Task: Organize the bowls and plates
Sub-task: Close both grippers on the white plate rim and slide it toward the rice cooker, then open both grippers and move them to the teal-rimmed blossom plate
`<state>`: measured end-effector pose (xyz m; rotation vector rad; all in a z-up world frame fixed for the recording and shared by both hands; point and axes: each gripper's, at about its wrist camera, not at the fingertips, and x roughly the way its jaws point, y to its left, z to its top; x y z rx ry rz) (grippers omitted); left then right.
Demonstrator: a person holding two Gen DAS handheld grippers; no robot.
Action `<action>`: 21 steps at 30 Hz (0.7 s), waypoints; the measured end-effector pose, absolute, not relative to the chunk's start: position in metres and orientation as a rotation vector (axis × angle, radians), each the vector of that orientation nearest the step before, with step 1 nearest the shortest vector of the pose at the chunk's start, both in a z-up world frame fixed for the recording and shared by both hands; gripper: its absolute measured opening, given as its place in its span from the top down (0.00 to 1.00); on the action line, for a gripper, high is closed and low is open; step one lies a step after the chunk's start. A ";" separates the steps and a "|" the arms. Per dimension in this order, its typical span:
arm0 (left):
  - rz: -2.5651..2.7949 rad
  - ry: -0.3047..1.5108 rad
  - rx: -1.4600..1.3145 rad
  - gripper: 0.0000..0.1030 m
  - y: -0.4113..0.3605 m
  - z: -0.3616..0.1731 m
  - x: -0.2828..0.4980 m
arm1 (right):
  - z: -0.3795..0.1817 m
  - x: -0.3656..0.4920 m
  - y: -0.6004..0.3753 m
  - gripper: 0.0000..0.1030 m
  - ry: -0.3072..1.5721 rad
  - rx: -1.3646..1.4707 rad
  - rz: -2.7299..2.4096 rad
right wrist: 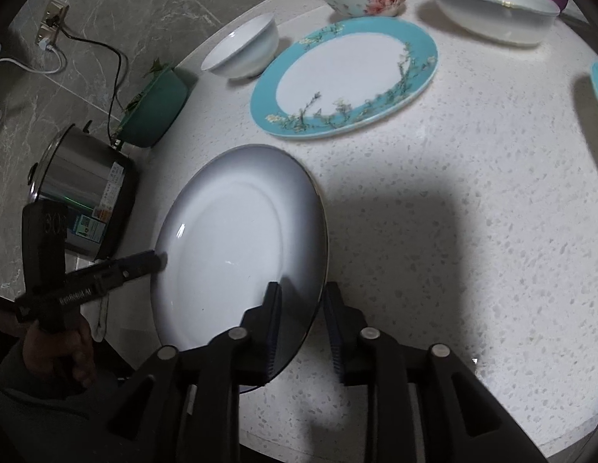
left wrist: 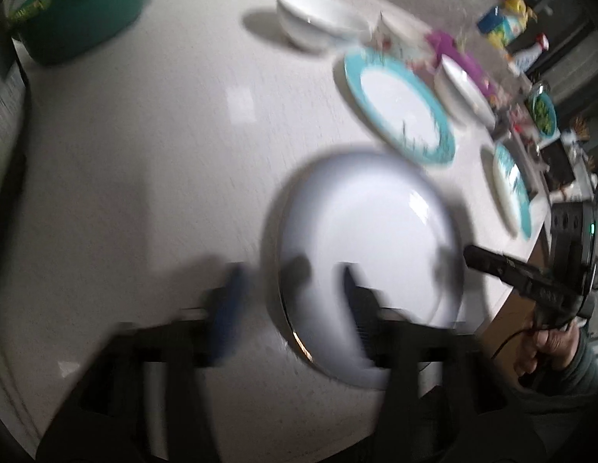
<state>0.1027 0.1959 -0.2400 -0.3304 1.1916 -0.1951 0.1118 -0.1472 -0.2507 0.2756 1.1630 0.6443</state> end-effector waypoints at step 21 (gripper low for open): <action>-0.458 1.239 -0.330 0.06 0.123 -0.231 0.286 | -0.161 0.218 -0.237 0.18 0.949 0.560 0.540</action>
